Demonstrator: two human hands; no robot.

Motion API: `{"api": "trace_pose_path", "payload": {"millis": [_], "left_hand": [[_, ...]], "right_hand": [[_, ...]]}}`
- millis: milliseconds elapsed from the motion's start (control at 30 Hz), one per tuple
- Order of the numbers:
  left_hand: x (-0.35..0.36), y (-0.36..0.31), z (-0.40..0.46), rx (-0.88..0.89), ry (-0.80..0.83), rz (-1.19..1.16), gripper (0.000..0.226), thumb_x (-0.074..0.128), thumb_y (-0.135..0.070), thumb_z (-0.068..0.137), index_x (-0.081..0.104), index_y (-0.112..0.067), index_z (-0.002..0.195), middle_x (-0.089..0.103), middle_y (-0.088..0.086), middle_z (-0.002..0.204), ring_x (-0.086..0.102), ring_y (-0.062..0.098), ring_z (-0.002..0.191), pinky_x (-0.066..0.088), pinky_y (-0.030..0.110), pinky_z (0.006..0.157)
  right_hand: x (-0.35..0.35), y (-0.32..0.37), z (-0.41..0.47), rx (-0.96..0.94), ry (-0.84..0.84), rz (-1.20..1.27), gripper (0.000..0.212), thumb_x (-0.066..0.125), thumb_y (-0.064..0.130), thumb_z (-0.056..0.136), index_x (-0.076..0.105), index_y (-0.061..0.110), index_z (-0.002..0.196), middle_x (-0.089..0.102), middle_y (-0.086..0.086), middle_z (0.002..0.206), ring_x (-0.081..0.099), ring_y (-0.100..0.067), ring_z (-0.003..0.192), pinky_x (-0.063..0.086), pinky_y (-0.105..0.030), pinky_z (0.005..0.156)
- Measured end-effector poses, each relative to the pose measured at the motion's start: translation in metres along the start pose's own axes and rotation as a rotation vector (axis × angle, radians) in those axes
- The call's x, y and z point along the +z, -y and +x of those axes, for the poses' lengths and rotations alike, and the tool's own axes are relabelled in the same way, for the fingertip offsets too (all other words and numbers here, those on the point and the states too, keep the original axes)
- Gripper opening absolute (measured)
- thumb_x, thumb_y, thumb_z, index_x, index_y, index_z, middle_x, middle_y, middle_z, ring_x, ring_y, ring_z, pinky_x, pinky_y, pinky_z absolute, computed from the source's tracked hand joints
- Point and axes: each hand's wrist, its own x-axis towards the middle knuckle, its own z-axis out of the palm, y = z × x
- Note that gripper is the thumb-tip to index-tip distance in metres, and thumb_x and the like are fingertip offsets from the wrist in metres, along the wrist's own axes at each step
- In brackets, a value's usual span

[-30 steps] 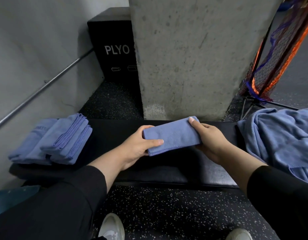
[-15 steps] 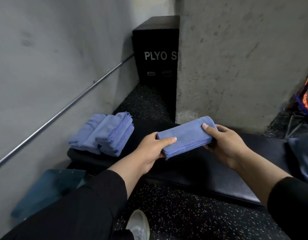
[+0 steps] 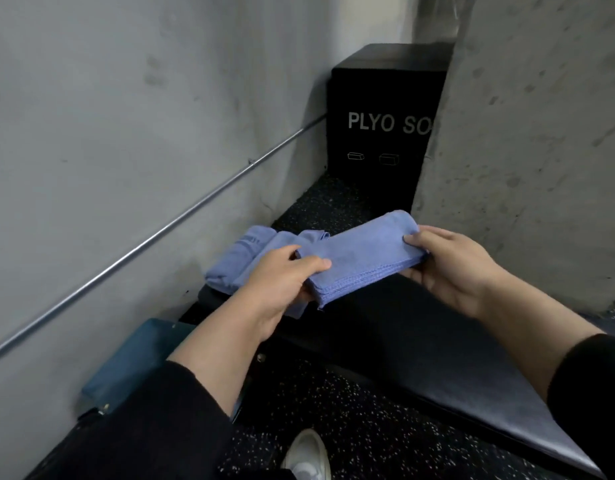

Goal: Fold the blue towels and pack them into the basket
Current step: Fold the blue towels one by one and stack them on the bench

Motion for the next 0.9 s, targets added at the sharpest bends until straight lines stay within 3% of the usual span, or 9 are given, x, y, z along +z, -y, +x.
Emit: {"api": "trace_pose_path", "payload": {"millis": [100,233,367,433,533,667,767,833,900], "left_hand": [[-0.033,-0.005,0.007,0.035,-0.141,-0.024,0.049,0.079,-0.045,0.06,0.074,-0.014,0.098,0.077,0.008,0.096,0.072,0.03,0.098,0.054,0.049,0.093],[-0.075,0.003,0.019,0.032,-0.299,-0.141,0.023,0.079,-0.029,0.079,0.073,-0.015,0.096,0.077,0.005,0.092,0.071,0.022,0.085,0.056,0.04,0.079],[-0.104,0.021,0.035,-0.004,-0.474,-0.177,0.032,0.078,-0.031,0.085,0.068,-0.011,0.108,0.075,0.011,0.102,0.071,0.024,0.087,0.057,0.037,0.073],[-0.113,0.026,0.042,-0.018,-0.522,-0.18,0.029,0.076,-0.032,0.086,0.067,-0.011,0.105,0.074,0.011,0.099,0.07,0.025,0.085,0.059,0.041,0.074],[-0.118,0.034,0.051,-0.068,-0.538,-0.16,0.011,0.068,-0.025,0.089,0.067,-0.014,0.089,0.07,0.01,0.085,0.066,0.025,0.073,0.057,0.04,0.071],[-0.12,0.046,0.06,-0.138,-0.496,-0.075,0.008,0.065,-0.024,0.089,0.067,-0.016,0.089,0.071,0.006,0.081,0.066,0.021,0.065,0.05,0.027,0.056],[-0.12,0.055,0.063,-0.142,-0.509,0.015,0.014,0.069,-0.024,0.09,0.062,-0.014,0.082,0.066,0.005,0.072,0.059,0.019,0.059,0.042,0.021,0.049],[-0.119,0.06,0.065,-0.163,-0.484,0.095,0.021,0.072,-0.026,0.088,0.059,-0.013,0.078,0.062,0.005,0.071,0.055,0.019,0.061,0.041,0.024,0.051],[-0.118,0.064,0.067,-0.159,-0.465,0.194,0.021,0.077,-0.029,0.085,0.06,-0.017,0.081,0.067,0.002,0.081,0.063,0.02,0.074,0.053,0.033,0.065]], "right_hand": [[0.044,0.016,0.024,-0.051,0.041,-0.168,0.021,0.061,0.013,0.098,0.069,0.004,0.115,0.072,-0.016,0.115,0.07,-0.023,0.101,0.059,-0.035,0.091],[0.104,0.026,0.068,-0.148,0.075,-0.493,0.017,0.068,0.023,0.095,0.075,0.011,0.104,0.073,-0.018,0.109,0.066,-0.023,0.09,0.053,-0.035,0.08],[0.149,0.017,0.11,-0.197,0.105,-0.801,0.029,0.07,0.03,0.092,0.073,0.006,0.108,0.07,-0.022,0.111,0.063,-0.024,0.088,0.051,-0.038,0.073],[0.165,0.011,0.128,-0.215,0.129,-0.907,0.029,0.068,0.029,0.093,0.073,0.006,0.11,0.072,-0.019,0.107,0.067,-0.025,0.091,0.055,-0.04,0.08],[0.18,0.003,0.147,-0.22,0.161,-1.058,0.03,0.064,0.028,0.094,0.072,0.002,0.108,0.072,-0.019,0.105,0.068,-0.03,0.095,0.055,-0.046,0.091],[0.184,-0.009,0.166,-0.187,0.181,-1.216,0.031,0.058,0.025,0.096,0.069,-0.003,0.107,0.07,-0.02,0.101,0.058,-0.025,0.082,0.049,-0.039,0.076],[0.183,-0.018,0.175,-0.177,0.188,-1.294,0.032,0.056,0.026,0.098,0.068,0.0,0.111,0.069,-0.017,0.105,0.061,-0.026,0.089,0.048,-0.037,0.077],[0.181,-0.025,0.18,-0.174,0.198,-1.349,0.027,0.057,0.025,0.098,0.069,0.003,0.108,0.069,-0.014,0.103,0.063,-0.028,0.093,0.046,-0.034,0.073],[0.176,-0.034,0.186,-0.178,0.206,-1.448,0.018,0.058,0.025,0.096,0.068,0.01,0.094,0.066,-0.009,0.092,0.06,-0.028,0.087,0.04,-0.031,0.069]]}}
